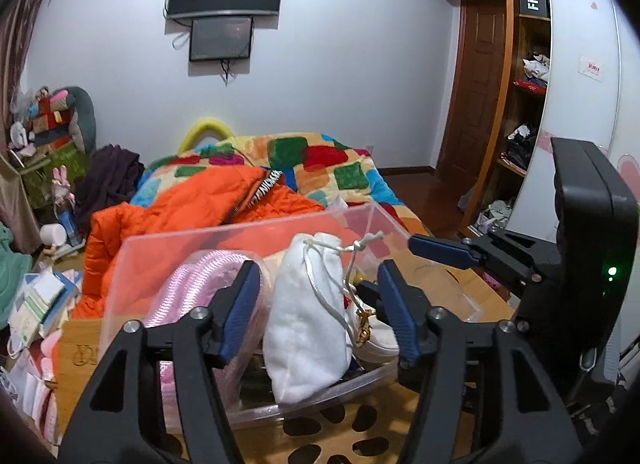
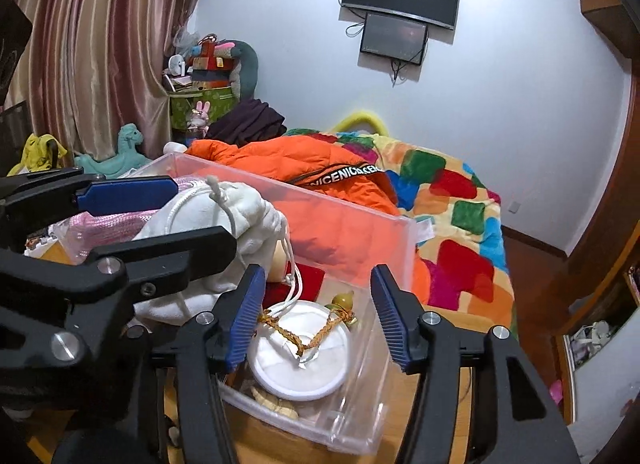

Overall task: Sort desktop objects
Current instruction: 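Lower the pouch and gourd into the box and open both grippers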

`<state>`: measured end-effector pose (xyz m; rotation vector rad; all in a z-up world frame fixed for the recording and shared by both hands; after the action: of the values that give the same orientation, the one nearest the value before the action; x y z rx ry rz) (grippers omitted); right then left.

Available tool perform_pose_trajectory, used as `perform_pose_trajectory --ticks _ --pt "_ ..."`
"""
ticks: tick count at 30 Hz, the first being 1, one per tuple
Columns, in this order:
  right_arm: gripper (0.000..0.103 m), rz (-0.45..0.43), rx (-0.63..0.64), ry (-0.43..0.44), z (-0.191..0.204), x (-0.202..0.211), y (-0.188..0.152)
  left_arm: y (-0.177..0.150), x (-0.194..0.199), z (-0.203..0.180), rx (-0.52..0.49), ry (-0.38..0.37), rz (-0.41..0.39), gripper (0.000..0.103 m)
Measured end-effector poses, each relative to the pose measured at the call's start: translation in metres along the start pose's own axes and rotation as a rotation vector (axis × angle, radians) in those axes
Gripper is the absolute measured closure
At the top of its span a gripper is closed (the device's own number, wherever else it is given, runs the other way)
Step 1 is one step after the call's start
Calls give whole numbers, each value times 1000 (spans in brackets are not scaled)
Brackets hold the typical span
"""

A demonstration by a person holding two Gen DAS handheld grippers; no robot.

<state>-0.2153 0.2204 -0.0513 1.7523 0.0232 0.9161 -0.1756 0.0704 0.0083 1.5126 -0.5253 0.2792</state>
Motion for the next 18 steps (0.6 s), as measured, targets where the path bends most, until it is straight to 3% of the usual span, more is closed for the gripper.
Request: perform_pose_trajectory --ticks 4,6,8,12,18 --pt "43 -7 -15 -13 -1 11 -1 1 15 0 -8 21 -29 25" --pt "32 -11 -17 -34 0 17 -2 1 23 3 -2 37 -46 13" --pt "22 -23 -21 -49 2 25 -4 0 30 4 1 57 -57 9" --pt "19 -11 -35 -27 7 35 -8 -7 40 9 9 120 -53 2" --pt "9 -7 -56 -24 20 52 -17 -23 54 19 42 157 -23 1"
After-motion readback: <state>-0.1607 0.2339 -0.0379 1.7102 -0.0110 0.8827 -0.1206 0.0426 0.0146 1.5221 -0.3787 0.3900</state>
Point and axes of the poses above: each gripper's, at about its wrist camera, not at the fingertips, and x roughly against the way its jaws point, z to its left, y to its top, the point moved 1 cm from there along -x, roughly the way its jaws point, and after that the axes turned 6 degrees about y, right-handed, at the moved point
